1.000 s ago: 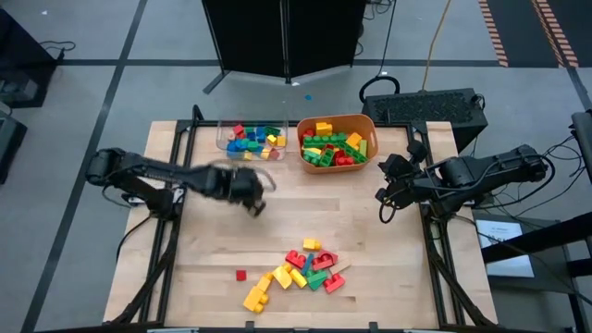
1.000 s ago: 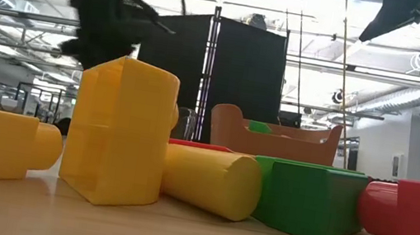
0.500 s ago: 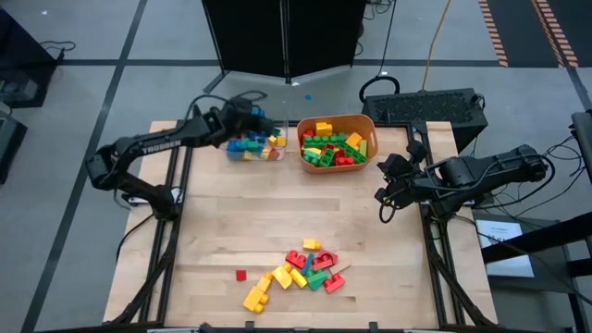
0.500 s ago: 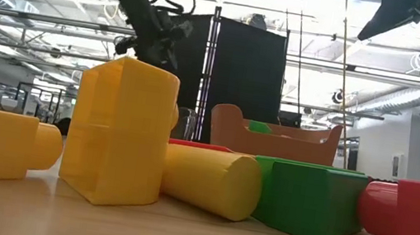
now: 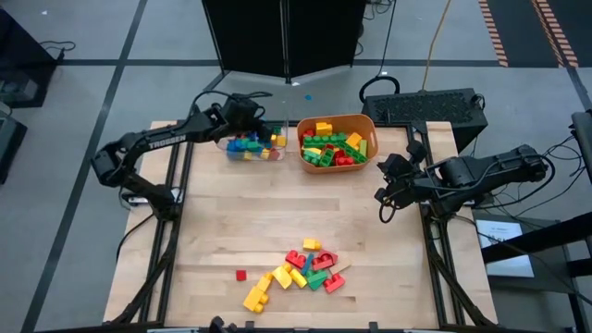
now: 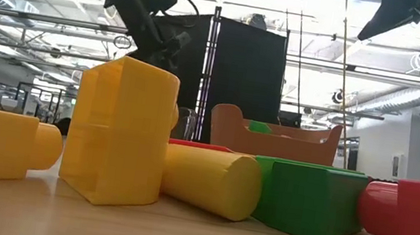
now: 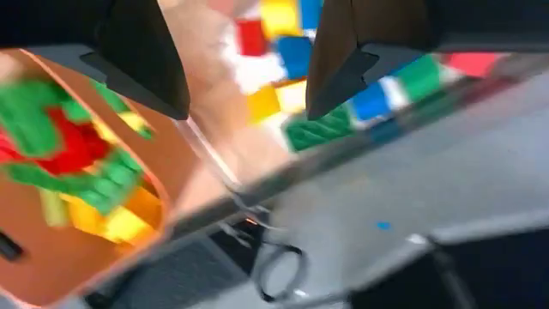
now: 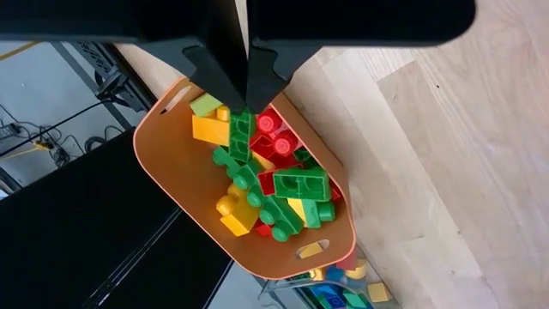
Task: Sort blocks by size
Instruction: Put the small red block into the transparent bin, then put the big yellow game piece into the orange bin
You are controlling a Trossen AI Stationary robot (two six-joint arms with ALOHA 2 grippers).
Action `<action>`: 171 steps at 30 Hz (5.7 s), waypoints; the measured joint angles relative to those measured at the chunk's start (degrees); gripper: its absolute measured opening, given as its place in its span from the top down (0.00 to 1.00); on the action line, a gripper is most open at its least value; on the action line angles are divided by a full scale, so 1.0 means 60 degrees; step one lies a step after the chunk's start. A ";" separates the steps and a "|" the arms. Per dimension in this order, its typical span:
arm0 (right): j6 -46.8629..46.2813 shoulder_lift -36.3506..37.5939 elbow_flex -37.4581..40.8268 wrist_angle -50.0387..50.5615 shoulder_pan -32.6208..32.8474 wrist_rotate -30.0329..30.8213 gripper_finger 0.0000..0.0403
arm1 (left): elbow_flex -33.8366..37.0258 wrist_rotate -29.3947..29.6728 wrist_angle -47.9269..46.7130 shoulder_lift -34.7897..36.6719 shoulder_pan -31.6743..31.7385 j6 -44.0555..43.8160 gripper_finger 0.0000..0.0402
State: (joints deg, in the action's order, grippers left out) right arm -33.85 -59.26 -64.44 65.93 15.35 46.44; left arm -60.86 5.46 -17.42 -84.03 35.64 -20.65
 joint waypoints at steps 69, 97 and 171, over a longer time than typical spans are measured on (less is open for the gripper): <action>0.0023 0.0001 0.0000 -0.0237 0.0000 -0.0041 0.99 | 0.0534 -0.0360 -0.2897 -0.3169 -1.2659 -0.7569 0.64; -0.0044 -0.0001 -0.0001 -0.0251 0.0000 0.0002 0.99 | -0.1508 0.2040 -0.2632 -0.1766 -0.3230 0.0386 0.69; -0.0425 -0.0001 0.0614 -0.0487 0.0000 -0.0070 0.99 | -0.2424 -0.2292 -0.1779 -0.3195 -0.9863 0.4781 0.22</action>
State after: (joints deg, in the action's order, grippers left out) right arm -36.40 -59.27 -60.75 63.01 15.35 46.02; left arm -75.40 -8.29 -28.10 -103.20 -23.54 8.03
